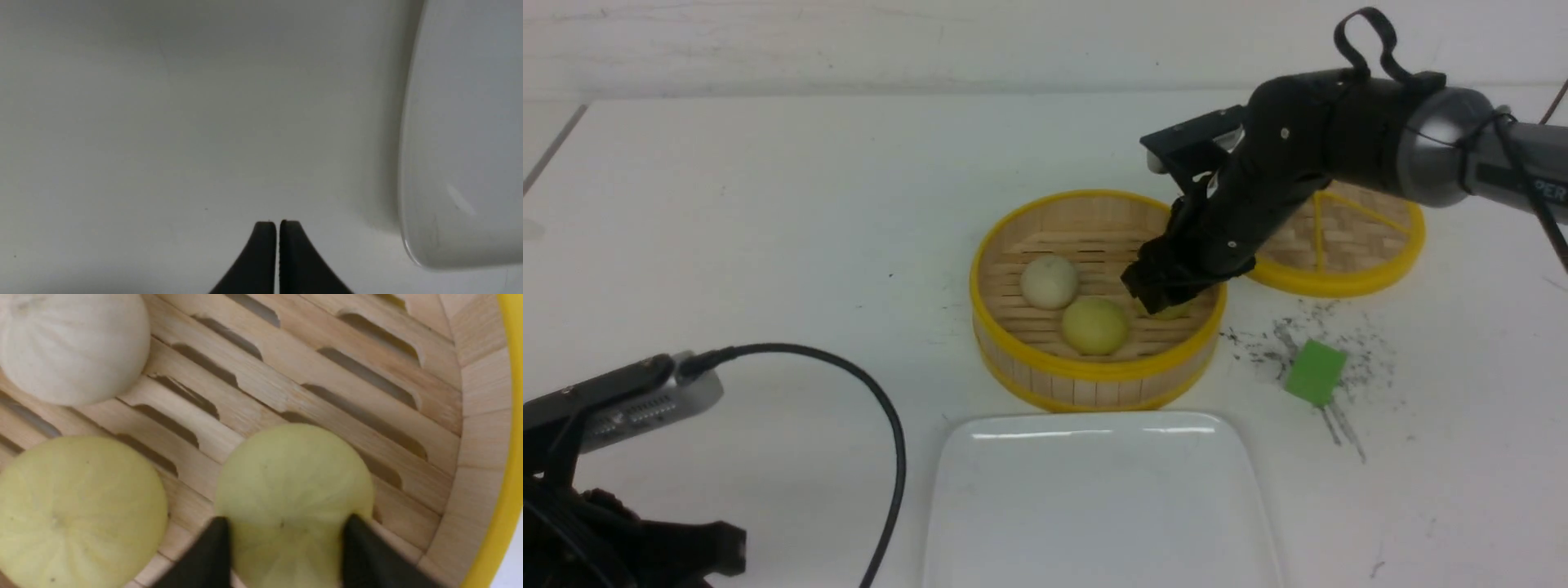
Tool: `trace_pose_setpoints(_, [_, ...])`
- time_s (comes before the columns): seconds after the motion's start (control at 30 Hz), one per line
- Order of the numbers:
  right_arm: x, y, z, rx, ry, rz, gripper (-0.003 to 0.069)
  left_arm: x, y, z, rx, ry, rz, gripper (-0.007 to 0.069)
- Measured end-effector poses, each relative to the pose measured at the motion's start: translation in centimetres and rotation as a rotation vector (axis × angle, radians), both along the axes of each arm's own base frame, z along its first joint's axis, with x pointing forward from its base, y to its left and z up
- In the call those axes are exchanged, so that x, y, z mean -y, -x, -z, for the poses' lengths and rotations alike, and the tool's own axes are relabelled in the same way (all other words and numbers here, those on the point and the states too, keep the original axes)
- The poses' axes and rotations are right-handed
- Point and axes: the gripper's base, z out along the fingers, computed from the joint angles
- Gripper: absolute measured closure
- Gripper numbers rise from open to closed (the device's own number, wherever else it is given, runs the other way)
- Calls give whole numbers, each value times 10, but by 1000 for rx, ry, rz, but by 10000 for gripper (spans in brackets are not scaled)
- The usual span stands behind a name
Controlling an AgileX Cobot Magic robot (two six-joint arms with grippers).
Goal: Put the steamed buns into the plate on the white tablecloth.
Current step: 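Reach toward a bun in the bamboo steamer with the right gripper, then move the steamed bun from the bamboo steamer onto the white plate with the right gripper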
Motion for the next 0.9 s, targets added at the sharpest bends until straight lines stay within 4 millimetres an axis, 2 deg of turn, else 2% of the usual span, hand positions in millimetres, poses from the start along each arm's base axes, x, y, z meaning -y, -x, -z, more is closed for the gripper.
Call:
trace_pose_setpoints(0.07, [0, 1, 0, -18, 3, -2, 533, 0, 1, 0, -8, -6, 5, 580])
trace_pose_setpoints(0.1, [0, 2, 1, -22, 5, -3, 547, 0, 1, 0, -9, -7, 6, 580])
trace_pose_setpoints(0.13, [1, 4, -2, -33, 6, -5, 629, 0, 1, 0, -14, -6, 7, 576])
trace_pose_setpoints(0.23, [3, 9, -14, -38, -1, 1, 643, 0, 2, 1, -18, -6, 8, 572])
trace_pose_setpoints(0.33, [9, 23, -53, -11, -24, 9, 643, 0, 2, 1, -18, -6, 8, 570])
trace_pose_setpoints(0.37, [9, 25, -57, -7, -26, 8, 643, 0, 2, 1, -18, -6, 8, 570])
trace_pose_setpoints(0.47, [24, 61, -124, 33, -68, 18, 643, 0, 2, 1, -18, -6, 8, 570])
trace_pose_setpoints(0.53, [33, 86, -153, 28, -95, 14, 643, 0, 2, 1, -18, -6, 8, 569])
trace_pose_setpoints(0.6, [39, 104, -166, 4, -108, 8, 643, 0, 2, 1, -18, -6, 8, 566])
trace_pose_setpoints(0.63, [45, 128, -174, -36, -147, 7, 643, 0, 2, 1, -18, -6, 8, 562])
trace_pose_setpoints(0.7, [48, 149, -167, -87, -189, 6, 640, 0, 2, 1, -19, -5, 8, 559])
trace_pose_setpoints(0.77, [47, 159, -156, -111, -210, 9, 637, 0, 2, 1, -19, -5, 8, 558])
trace_pose_setpoints(0.9, [27, 188, -77, -153, -231, 12, 608, 0, 2, 1, -20, -4, 9, 551])
